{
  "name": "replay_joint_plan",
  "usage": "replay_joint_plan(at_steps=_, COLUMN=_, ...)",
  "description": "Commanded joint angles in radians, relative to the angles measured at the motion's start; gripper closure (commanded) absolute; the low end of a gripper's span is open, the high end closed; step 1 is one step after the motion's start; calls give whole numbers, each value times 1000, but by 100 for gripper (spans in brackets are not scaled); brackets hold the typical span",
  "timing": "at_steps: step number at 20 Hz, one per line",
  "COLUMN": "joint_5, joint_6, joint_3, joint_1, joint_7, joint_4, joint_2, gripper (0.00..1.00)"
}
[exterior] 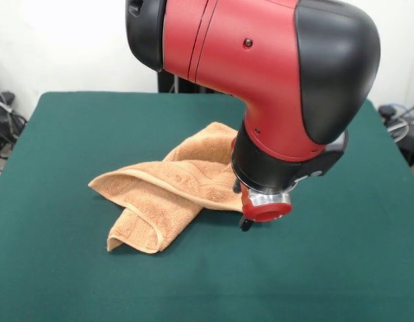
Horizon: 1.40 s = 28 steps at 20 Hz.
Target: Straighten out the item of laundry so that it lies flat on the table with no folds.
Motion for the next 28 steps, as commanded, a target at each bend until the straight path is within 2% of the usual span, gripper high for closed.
replay_joint_plan(at_steps=1, joint_5=25, joint_6=-22, joint_3=41, joint_1=-14, joint_7=268, joint_4=129, joint_2=60, gripper=0)
replay_joint_plan(at_steps=13, joint_5=26, joint_6=-12, joint_3=35, joint_1=-6, joint_7=275, joint_4=137, joint_2=59, gripper=0)
replay_joint_plan(at_steps=28, joint_5=25, joint_6=-10, joint_3=28, joint_1=4, joint_7=271, joint_4=204, joint_2=21, gripper=0)
